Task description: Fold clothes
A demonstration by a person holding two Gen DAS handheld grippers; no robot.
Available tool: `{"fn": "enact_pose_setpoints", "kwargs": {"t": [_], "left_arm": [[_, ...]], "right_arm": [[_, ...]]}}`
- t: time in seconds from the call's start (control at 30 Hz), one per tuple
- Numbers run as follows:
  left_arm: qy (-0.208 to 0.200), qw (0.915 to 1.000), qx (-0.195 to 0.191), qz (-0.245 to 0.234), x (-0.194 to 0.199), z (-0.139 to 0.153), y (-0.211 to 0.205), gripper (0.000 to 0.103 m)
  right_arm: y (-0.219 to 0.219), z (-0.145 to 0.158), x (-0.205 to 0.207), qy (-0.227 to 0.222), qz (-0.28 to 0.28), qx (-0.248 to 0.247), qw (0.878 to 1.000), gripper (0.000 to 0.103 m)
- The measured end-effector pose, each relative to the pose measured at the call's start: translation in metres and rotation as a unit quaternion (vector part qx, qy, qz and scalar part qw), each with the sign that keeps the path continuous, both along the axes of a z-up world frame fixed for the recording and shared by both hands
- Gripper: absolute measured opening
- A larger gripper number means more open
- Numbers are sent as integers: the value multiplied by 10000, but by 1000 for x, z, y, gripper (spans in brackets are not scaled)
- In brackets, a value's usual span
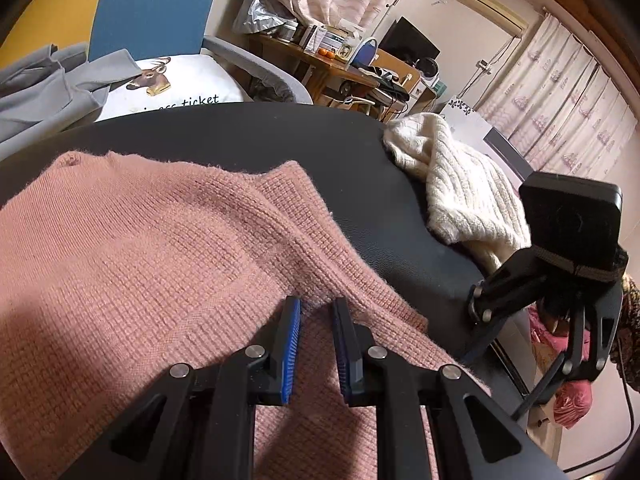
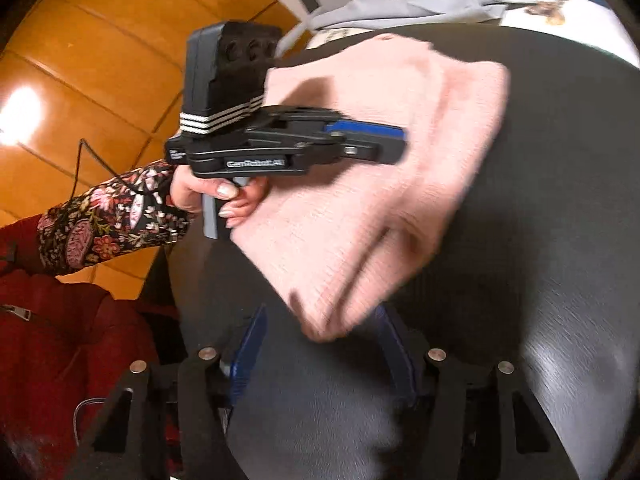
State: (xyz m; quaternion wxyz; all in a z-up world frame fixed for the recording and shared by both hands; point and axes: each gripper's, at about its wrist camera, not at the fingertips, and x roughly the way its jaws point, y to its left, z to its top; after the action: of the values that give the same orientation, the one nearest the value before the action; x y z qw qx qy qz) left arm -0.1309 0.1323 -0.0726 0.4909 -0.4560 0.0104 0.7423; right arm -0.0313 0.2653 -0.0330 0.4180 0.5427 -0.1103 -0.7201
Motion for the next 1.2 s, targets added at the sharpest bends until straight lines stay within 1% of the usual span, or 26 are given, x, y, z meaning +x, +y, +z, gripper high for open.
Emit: {"fn": "enact_pose_setpoints", "kwargs": {"t": [0.03, 0.07, 0.1, 0.23, 0.37, 0.4, 0.47, 0.5, 0.53, 0.6, 0.63, 0.67, 0.7, 0.73, 0.77, 0.87, 0.9, 0.97, 1.03, 1.2], "left_arm": [[-12, 10000, 9, 0, 0, 0, 0, 16], [-24, 10000, 18, -1, 0, 0, 0, 16], [-35, 10000, 27, -1, 0, 0, 0, 16], [-85, 9999, 67, -2, -1, -1, -1, 16], [-161, 9998, 127, -4, -4, -2, -2, 16], [-160, 9998, 125, -1, -4, -2, -2, 16], [-143, 9998, 112, 2, -3, -2, -2, 16], [-140, 9998, 110, 2, -3, -2, -2, 16], [-141, 9998, 112, 3, -3, -2, -2, 16], [-140, 9998, 113, 4, -3, -2, -1, 16], [-131, 9999, 107, 8, -3, -2, -1, 16], [-119, 9999, 100, 11, -2, -1, -1, 16], [-104, 9999, 90, 13, -2, -1, 0, 16], [-86, 9999, 77, 13, -1, -1, 0, 16], [-68, 10000, 64, 14, -1, -1, 0, 16], [-35, 10000, 49, 14, 0, 0, 0, 16], [-34, 10000, 51, 15, 0, 0, 0, 16], [-31, 10000, 58, 23, 0, 0, -1, 16], [-45, 10000, 72, 33, -1, -1, -2, 16], [-99, 9999, 126, 32, -3, -1, -3, 16]], "right_arm": [[-4, -2, -1, 3, 114, 9, 9999, 39], [-7, -4, -2, -2, 232, 62, 9997, 35], [-7, -6, -1, -5, 280, 113, 9995, 27], [0, -8, 5, 9, 360, 304, 9989, 14], [1, -6, 18, 70, 490, 488, 9976, 11], [0, -7, 22, 40, 534, 590, 9968, 10], [-2, -9, 29, 3, 605, 766, 9952, 2], [3, -8, 32, 33, 566, 826, 9950, 2], [11, -5, 33, 112, 316, 862, 9957, 2], [27, 2, 34, 304, -351, 907, 9948, 3], [35, 5, 33, 321, -835, 801, 9928, 7], [44, 9, 31, 302, -1385, 636, 9879, 7], [45, 13, 31, 429, -1772, 733, 9805, 11], [41, 16, 31, 620, -2083, 948, 9715, 15], [34, 17, 30, 745, -2231, 1125, 9654, 16], [8, 8, 19, 783, -2699, 1815, 9424, 16], [-1, 6, 15, 846, -2802, 2042, 9341, 16], [-15, 2, 6, 1046, -2706, 2457, 9249, 16], [-18, 6, 0, 1290, -2671, 2735, 9150, 16], [-31, 4, 0, 1374, -2752, 2871, 9072, 16]]}}
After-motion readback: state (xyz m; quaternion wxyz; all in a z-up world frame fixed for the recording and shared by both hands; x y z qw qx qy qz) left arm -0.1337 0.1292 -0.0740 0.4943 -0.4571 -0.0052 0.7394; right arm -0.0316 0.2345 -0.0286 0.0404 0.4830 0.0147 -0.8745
